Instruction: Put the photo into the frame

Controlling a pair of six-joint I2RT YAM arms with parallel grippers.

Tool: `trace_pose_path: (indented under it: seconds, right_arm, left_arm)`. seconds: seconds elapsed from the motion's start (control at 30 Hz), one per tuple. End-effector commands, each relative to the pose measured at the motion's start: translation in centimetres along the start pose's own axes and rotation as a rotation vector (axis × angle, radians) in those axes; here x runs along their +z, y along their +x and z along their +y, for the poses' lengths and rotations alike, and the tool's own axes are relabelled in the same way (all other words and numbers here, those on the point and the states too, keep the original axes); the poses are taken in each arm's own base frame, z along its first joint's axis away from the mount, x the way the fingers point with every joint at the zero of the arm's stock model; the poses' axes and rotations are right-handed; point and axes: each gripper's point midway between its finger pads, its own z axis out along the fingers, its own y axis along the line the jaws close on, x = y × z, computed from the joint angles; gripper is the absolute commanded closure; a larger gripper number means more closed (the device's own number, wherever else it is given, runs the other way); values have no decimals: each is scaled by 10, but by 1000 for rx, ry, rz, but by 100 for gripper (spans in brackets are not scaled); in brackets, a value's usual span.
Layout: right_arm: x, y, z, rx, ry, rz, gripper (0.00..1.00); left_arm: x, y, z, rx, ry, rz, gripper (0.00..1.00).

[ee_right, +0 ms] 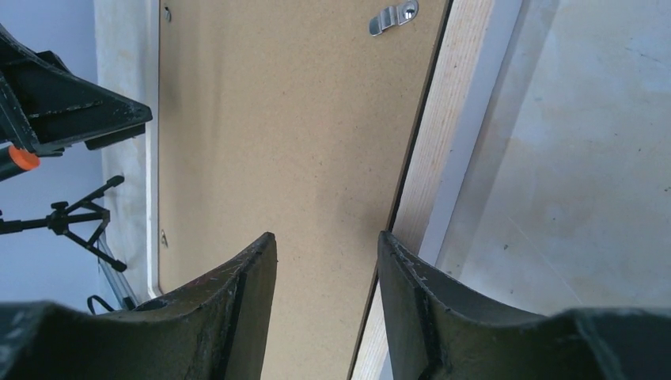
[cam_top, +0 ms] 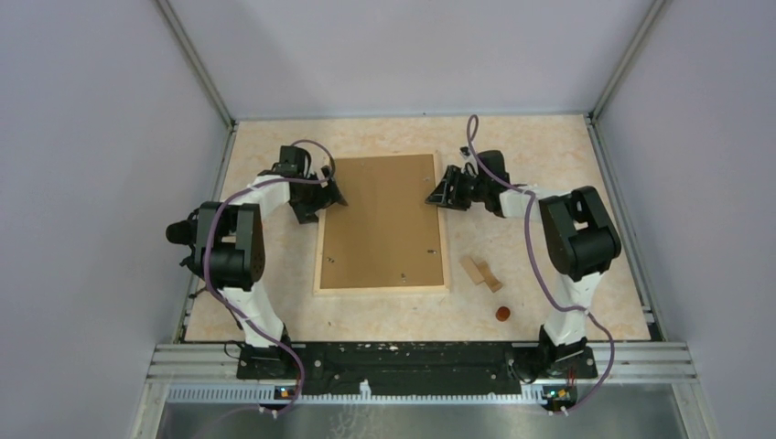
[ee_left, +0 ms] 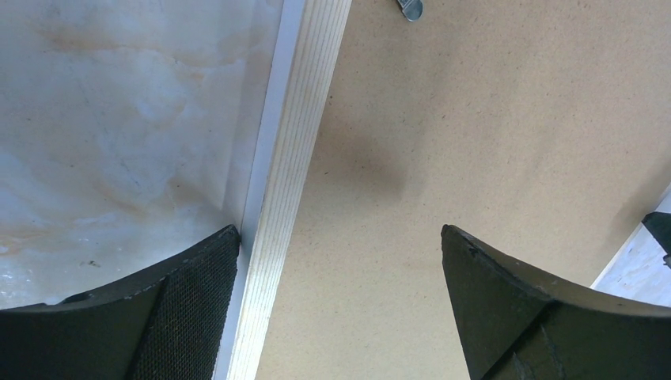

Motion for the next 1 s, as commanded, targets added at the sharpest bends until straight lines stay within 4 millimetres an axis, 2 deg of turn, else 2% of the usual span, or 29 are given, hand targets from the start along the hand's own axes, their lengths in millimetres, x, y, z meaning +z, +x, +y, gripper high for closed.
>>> trace_pose_path:
  seconds: [0.0, 0.07, 0.1, 0.17, 0.3, 0.4, 0.47, 0.53, 0.63, 0.8, 0.9, 0.97]
  right_arm:
    - [10, -10, 22, -54, -56, -4, 51]
    - [4, -11, 5, -57, 102, 2, 47]
    - [-3, -6, -3, -61, 192, 22, 45]
    - [-22, -12, -14, -87, 332, 0, 39]
    - [-58, -22, -14, -158, 475, -25, 30]
    - [-69, -9, -1, -169, 429, 13, 29]
    - [-73, 7, 7, -163, 395, 44, 30]
    - [-74, 32, 10, -186, 389, 102, 30]
    - [-72, 62, 18, -255, 385, 180, 29]
    - [-72, 88, 15, -306, 445, 237, 28]
    - [-72, 99, 14, -350, 479, 260, 31]
    - [-72, 106, 14, -382, 487, 274, 34]
  left_arm:
    - [-3, 11, -27, 12, 109, 41, 2]
    - [-6, 6, -21, 11, 69, 17, 2]
    - [-8, 5, -18, 8, 47, 4, 2]
    - [-17, -6, -11, 1, -8, -53, 2]
    - [-47, -28, -12, 34, -84, -192, 2]
    - [-68, -30, -33, 129, -29, -255, 1]
    - [-74, -19, -61, 227, 77, -259, 2]
    - [-75, 1, -91, 313, 226, -229, 2]
    - [-70, 38, -125, 312, 450, -68, 2]
    - [-48, 78, -133, 233, 552, 120, 1]
    - [-39, 99, -136, 207, 572, 200, 1]
    - [-31, 107, -132, 167, 556, 237, 2]
